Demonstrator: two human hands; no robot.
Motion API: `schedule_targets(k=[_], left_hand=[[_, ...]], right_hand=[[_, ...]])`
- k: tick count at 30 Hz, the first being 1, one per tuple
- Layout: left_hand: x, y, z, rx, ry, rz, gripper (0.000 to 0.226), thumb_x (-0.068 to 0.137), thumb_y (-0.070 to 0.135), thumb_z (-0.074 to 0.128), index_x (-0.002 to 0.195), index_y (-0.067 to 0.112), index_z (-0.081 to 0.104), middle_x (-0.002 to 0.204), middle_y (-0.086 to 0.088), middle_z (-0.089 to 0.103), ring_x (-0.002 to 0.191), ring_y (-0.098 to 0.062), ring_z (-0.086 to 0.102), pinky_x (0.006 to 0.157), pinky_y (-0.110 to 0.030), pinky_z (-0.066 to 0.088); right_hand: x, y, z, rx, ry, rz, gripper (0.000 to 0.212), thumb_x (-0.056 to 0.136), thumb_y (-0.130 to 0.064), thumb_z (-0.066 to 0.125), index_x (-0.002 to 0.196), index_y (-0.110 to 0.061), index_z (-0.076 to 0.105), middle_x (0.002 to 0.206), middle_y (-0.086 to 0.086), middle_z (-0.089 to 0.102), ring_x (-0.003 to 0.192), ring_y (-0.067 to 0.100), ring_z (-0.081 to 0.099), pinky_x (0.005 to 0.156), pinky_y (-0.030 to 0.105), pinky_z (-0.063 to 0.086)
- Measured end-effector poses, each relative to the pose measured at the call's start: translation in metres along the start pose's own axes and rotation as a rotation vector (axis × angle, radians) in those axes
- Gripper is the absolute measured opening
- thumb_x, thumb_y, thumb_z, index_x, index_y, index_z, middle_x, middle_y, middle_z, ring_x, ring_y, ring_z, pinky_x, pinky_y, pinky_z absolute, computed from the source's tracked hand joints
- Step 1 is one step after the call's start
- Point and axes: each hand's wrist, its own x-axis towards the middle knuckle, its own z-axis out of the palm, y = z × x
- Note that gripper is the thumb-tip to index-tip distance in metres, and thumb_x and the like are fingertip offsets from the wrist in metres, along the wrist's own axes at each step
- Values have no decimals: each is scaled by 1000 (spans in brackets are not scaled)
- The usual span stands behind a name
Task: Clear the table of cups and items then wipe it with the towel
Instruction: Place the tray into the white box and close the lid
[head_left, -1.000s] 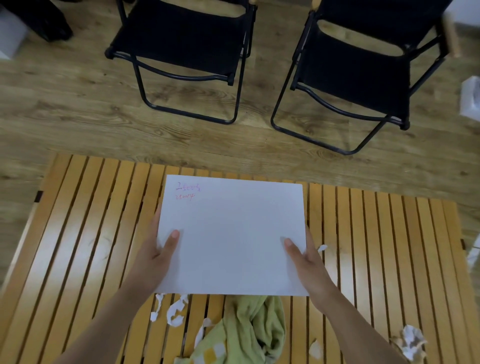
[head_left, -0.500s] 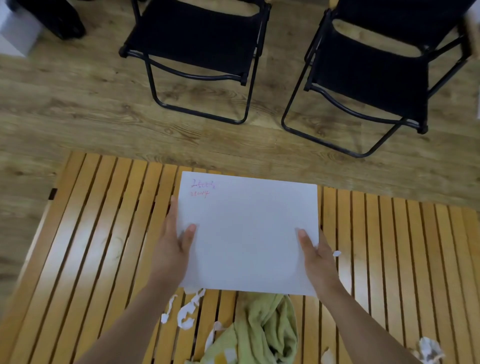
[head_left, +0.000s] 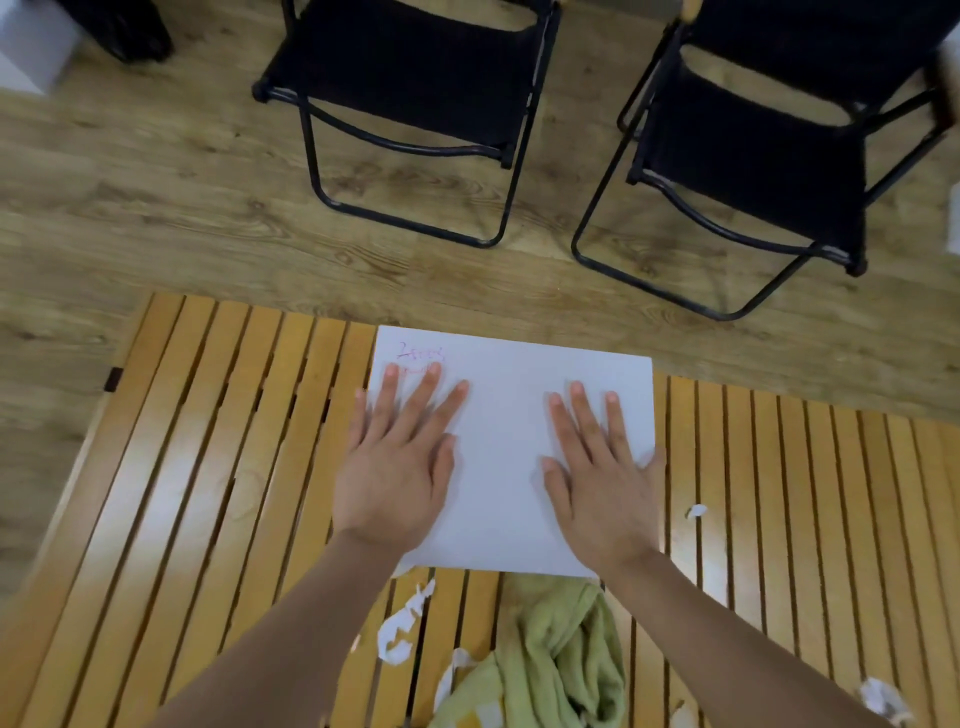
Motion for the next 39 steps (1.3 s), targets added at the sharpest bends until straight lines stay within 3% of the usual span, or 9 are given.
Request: schedule_targets(k=[4, 8, 14, 19, 23, 26, 31, 39], left_hand=[[-3, -42, -14, 1, 11, -111, 53, 103, 41, 21, 156, 42, 14, 166, 13, 10, 154, -22, -3, 123, -52, 7], [-22, -87, -25, -18, 59, -334, 53, 103, 43, 20, 156, 43, 15, 166, 12, 10, 154, -22, -4, 122, -53, 9], [-61, -131, -36, -110, 146, -725, 53, 102, 45, 12, 155, 47, 5, 166, 15, 4, 153, -21, -8, 123, -51, 1], [-83, -146, -43, -195, 199, -917, 52, 104, 42, 14, 154, 48, -1, 166, 15, -5, 153, -22, -13, 121, -58, 1], [-101, -147, -40, -223, 276, -1158, 52, 104, 41, 10, 155, 45, 1, 166, 15, -6, 152, -24, -14, 120, -60, 0], [-101, -143, -41, -235, 275, -1334, 54, 103, 40, 5, 155, 41, -7, 165, 12, -13, 151, -28, -19, 119, -59, -11], [-99, -148, -39, -191, 262, -1288, 59, 101, 37, 6, 157, 31, -12, 165, 2, -18, 149, -35, -22, 120, -56, -10], [-98, -147, -37, -178, 303, -1293, 59, 102, 37, 11, 157, 32, -9, 165, 3, -17, 150, -33, -20, 120, -54, -12]], right_hand=[[31, -42, -6, -39, 4, -96, 59, 101, -53, 8, 156, -37, -8, 165, -13, -11, 152, 18, -14, 106, 67, 27], [67, -96, -12, -116, -3, -274, 60, 101, -54, 6, 156, -36, -5, 165, -13, -9, 153, 19, -11, 102, 62, 29], [126, -191, -29, -240, -76, -592, 58, 100, -58, 5, 151, -46, -19, 161, -19, -23, 151, 17, -17, 106, 66, 25], [153, -258, -42, -369, -173, -777, 60, 101, -59, 13, 147, -50, -25, 158, -20, -31, 150, 19, -21, 103, 63, 30], [163, -318, -43, -388, -249, -952, 61, 104, -53, 24, 148, -52, -18, 159, -23, -28, 149, 17, -23, 106, 72, 19], [158, -358, -33, -393, -228, -1026, 55, 105, -49, 18, 150, -51, -15, 160, -22, -25, 150, 18, -22, 106, 78, 10], [137, -367, -9, -343, -23, -915, 51, 105, -44, 6, 152, -47, -13, 163, -16, -18, 152, 21, -15, 110, 76, 3], [123, -358, 1, -234, 39, -895, 54, 106, -39, 13, 157, -35, 0, 166, -11, -5, 153, 21, -4, 117, 64, 4]])
